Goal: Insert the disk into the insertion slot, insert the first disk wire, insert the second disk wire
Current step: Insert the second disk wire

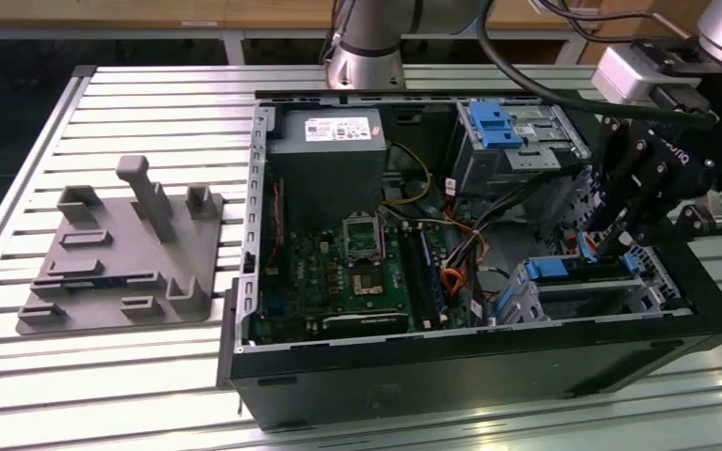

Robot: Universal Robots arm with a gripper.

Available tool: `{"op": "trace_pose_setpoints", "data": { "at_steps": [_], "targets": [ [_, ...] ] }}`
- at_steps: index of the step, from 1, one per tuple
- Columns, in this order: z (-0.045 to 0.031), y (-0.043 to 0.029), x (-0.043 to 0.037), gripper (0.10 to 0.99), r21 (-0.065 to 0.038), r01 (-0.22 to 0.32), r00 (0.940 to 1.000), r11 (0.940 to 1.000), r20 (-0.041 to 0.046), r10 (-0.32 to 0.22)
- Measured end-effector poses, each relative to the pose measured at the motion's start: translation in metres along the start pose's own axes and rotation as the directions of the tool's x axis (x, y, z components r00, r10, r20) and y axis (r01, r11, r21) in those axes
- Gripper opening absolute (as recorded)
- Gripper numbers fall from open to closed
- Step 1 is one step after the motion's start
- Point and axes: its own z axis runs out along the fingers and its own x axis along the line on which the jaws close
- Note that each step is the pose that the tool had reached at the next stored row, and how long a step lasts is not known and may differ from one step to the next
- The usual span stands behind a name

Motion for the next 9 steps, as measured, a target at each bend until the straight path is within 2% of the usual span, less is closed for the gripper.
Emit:
{"op": "trace_pose_setpoints", "data": {
  "at_steps": [9],
  "targets": [
    [-0.0003, 0.0001, 0.0000, 0.337, 0.000, 0.000, 1.0000, 1.0000, 0.0040, 0.000]
  ]
}}
